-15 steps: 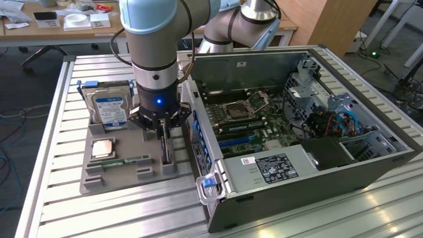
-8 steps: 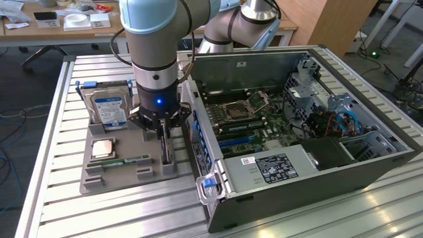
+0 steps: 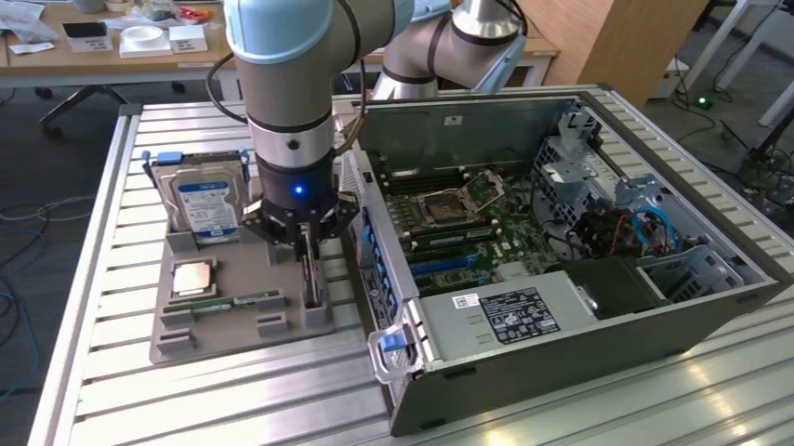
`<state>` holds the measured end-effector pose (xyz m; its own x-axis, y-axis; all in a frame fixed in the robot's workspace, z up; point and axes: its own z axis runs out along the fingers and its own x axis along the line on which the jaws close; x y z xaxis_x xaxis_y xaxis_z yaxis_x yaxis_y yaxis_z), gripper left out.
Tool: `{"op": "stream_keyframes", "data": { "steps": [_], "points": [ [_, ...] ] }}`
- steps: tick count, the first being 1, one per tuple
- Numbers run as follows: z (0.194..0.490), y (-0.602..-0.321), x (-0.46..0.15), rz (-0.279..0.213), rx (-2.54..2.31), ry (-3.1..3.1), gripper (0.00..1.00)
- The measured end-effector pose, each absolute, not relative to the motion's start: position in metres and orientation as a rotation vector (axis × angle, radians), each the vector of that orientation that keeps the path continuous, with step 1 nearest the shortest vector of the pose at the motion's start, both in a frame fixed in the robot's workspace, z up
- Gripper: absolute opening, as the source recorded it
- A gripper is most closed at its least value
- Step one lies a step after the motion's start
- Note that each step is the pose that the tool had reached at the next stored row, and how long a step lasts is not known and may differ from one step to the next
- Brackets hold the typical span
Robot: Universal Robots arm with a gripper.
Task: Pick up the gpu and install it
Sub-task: 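Pick up the gpu and move the gpu toward the slot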
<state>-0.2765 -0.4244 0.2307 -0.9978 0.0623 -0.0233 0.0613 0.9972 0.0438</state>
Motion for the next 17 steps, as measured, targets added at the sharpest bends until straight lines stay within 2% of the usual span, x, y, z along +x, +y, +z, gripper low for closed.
{"op": "stream_keyframes", "data": {
  "steps": [6, 17],
  "points": [
    [0.234, -0.424, -0.276, 0.068, 0.096, 3.114, 0.27],
    [0.278, -0.424, -0.276, 0.067, 0.096, 3.115, 0.27]
  ]
}}
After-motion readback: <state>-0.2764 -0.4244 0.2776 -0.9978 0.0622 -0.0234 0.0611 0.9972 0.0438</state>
